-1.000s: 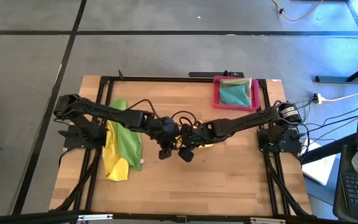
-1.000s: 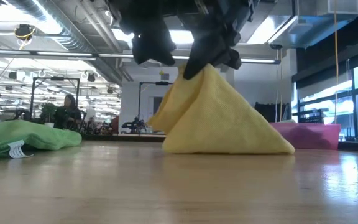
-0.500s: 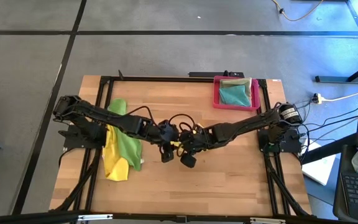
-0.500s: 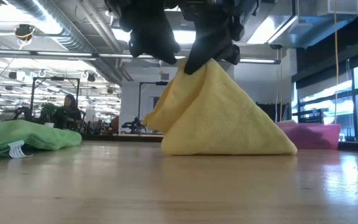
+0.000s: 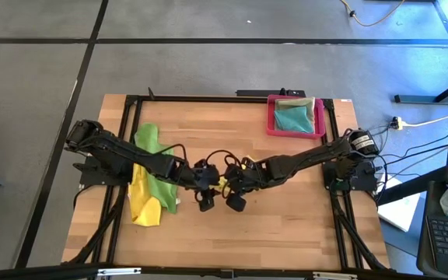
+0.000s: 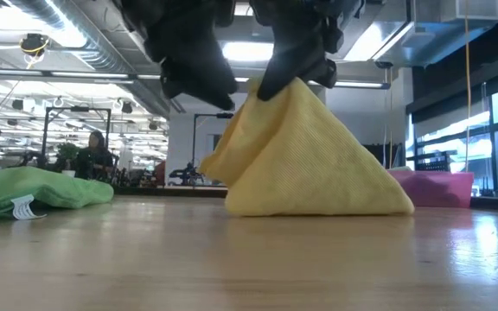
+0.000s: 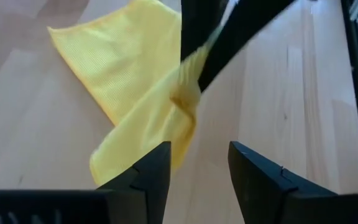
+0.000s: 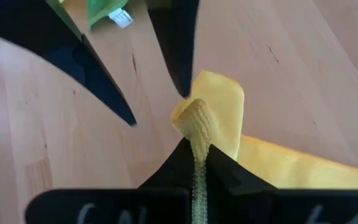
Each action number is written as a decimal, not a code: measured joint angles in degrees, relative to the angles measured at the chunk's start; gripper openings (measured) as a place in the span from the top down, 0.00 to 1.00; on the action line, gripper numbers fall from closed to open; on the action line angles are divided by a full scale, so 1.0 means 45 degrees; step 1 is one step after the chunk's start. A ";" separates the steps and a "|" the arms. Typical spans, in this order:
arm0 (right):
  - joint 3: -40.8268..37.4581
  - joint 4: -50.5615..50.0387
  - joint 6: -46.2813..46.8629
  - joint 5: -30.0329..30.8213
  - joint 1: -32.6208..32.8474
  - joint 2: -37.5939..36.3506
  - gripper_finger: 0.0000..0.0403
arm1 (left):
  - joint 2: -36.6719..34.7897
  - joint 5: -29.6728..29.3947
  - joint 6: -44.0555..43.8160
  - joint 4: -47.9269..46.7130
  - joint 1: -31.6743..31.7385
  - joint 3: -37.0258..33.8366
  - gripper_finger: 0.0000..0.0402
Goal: Fold microfiber towels
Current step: Fold the right yellow towel
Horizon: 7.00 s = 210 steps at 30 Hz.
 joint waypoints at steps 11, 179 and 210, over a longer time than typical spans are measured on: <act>0.0024 -0.0204 -0.1166 0.0123 0.0714 -0.0930 0.96 | 0.0000 -0.0485 0.0080 -0.0399 0.0005 0.0005 0.62; -0.5581 -0.0634 0.1378 0.3567 0.0515 -0.4231 0.96 | 0.4882 0.6619 0.5559 0.7790 0.5333 0.0534 0.59; -0.5576 -0.0185 0.1655 0.3345 0.0520 -0.4221 0.96 | 0.5843 1.0221 0.4760 0.8699 0.6224 0.0539 0.59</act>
